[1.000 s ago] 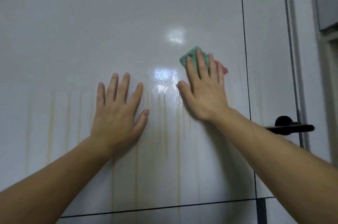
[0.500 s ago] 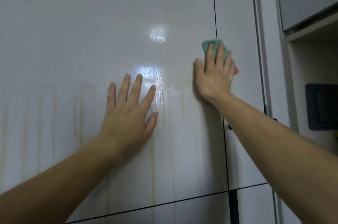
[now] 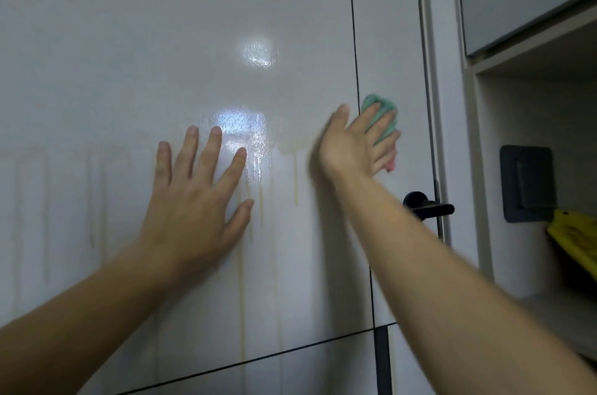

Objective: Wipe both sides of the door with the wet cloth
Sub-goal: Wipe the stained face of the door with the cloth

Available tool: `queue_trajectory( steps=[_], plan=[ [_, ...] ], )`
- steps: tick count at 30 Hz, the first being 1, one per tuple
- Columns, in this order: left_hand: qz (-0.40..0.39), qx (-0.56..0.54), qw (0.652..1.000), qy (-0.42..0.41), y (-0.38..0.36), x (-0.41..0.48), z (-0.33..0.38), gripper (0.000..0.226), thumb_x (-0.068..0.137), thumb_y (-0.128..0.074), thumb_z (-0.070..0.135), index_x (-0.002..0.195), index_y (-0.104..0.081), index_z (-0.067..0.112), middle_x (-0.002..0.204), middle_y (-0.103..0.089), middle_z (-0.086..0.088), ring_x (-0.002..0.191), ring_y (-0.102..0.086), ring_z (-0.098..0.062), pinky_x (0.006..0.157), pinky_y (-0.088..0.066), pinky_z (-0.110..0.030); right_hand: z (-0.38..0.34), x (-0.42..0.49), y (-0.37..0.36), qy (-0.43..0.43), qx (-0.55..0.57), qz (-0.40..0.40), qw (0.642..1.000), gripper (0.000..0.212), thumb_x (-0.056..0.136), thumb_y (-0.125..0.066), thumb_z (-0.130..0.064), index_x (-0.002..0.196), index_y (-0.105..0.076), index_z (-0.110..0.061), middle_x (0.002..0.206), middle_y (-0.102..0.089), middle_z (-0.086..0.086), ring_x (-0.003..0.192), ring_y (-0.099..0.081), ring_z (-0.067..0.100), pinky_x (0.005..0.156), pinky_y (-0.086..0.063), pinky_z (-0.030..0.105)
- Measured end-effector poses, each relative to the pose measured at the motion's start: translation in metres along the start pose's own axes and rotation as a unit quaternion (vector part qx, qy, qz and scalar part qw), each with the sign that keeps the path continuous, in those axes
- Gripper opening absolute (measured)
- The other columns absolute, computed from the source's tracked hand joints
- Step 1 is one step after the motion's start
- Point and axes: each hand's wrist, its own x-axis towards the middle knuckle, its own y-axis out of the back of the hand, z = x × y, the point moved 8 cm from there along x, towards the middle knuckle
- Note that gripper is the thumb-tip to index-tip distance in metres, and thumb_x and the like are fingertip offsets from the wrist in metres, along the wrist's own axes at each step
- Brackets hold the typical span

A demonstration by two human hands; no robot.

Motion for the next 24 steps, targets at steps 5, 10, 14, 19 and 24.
queue_trajectory(
  steps=[5,10,14,19,24],
  plan=[
    [0.002,-0.01,1.0,0.002,0.002,0.0,-0.002,0.074,0.094,-0.032,0.056,0.153,-0.045,0.013,0.164,-0.028,-0.024,0.15,-0.022,-0.05,0.118,-0.016,-0.07,0.011,-0.027,-0.013,0.064,-0.023,0.006,0.998,0.068,0.106,-0.018,-0.053,0.162,0.01,-0.025,0.168,0.024,-0.003,0.153,0.026,0.026,0.122,0.02,0.047],
    [0.002,-0.009,1.0,0.003,0.001,0.001,0.0,0.074,0.093,-0.032,0.055,0.152,-0.046,0.012,0.164,-0.028,-0.025,0.15,-0.021,-0.05,0.117,-0.015,-0.07,0.017,-0.028,-0.009,0.026,0.001,0.036,0.999,0.07,0.105,-0.017,-0.055,0.163,0.007,-0.023,0.169,0.021,-0.002,0.154,0.023,0.026,0.123,0.018,0.047],
    [0.001,-0.017,1.0,0.019,0.002,0.0,-0.002,0.074,0.094,-0.032,0.055,0.154,-0.044,0.013,0.165,-0.024,-0.023,0.152,-0.017,-0.048,0.117,-0.011,-0.071,0.024,-0.068,-0.023,0.129,-0.035,0.012,0.991,0.073,0.101,-0.017,-0.056,0.163,0.004,-0.022,0.169,0.019,0.0,0.154,0.022,0.025,0.123,0.018,0.046],
    [0.007,-0.024,1.0,-0.001,0.001,-0.024,0.014,0.073,0.093,-0.035,0.051,0.152,-0.044,0.009,0.165,-0.025,-0.023,0.152,-0.02,-0.047,0.117,-0.011,-0.072,0.027,-0.033,-0.009,0.078,-0.022,0.036,0.996,0.07,0.105,-0.02,-0.054,0.163,0.003,-0.021,0.17,0.015,0.001,0.155,0.018,0.027,0.124,0.014,0.048],
    [-0.017,-0.024,1.0,-0.01,-0.004,-0.032,0.017,0.074,0.092,-0.034,0.053,0.152,-0.045,0.011,0.165,-0.026,-0.023,0.151,-0.022,-0.048,0.116,-0.016,-0.073,0.065,-0.112,-0.03,0.167,-0.043,0.013,0.985,0.075,0.101,-0.022,-0.056,0.164,0.0,-0.02,0.17,0.016,0.001,0.155,0.02,0.025,0.124,0.009,0.048]
  ],
)
